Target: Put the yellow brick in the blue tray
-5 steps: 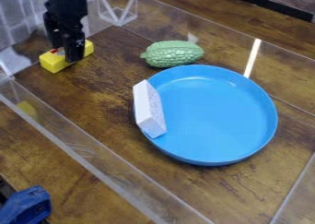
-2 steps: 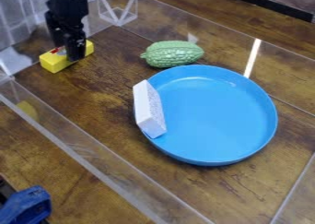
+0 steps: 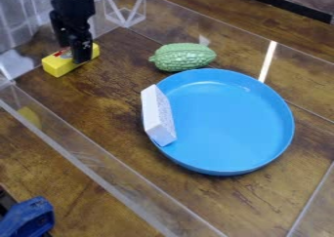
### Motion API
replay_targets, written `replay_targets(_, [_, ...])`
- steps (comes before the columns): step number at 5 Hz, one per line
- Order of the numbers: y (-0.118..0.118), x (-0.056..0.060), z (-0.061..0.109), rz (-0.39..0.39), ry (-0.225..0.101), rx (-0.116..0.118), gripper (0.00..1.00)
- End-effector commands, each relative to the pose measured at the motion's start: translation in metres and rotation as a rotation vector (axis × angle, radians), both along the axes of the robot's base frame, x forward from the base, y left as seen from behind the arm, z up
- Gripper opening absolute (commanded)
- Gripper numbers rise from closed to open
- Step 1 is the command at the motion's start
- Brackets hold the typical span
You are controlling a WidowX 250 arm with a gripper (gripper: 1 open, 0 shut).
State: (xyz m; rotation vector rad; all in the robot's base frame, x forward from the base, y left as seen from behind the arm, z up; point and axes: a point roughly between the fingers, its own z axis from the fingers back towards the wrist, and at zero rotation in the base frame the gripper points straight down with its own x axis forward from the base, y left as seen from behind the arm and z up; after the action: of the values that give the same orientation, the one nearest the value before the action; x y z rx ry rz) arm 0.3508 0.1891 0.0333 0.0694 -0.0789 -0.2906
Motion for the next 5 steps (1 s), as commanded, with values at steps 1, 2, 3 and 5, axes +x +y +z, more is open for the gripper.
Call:
replay_targets(1, [-0.015,-0.003,-0.020,-0.041,0.036,-0.032,1.00])
replay_targets(2, [-0.017,-0.004,-0.024,-0.049,0.037,-0.038,1.00])
replay_targets(3, [-0.012,-0.004,-0.015,-0.037,0.028,-0.036,0.00])
replay_targets(5, [0.001,-0.009,0.014,0.004,0.005,-0.024,0.00])
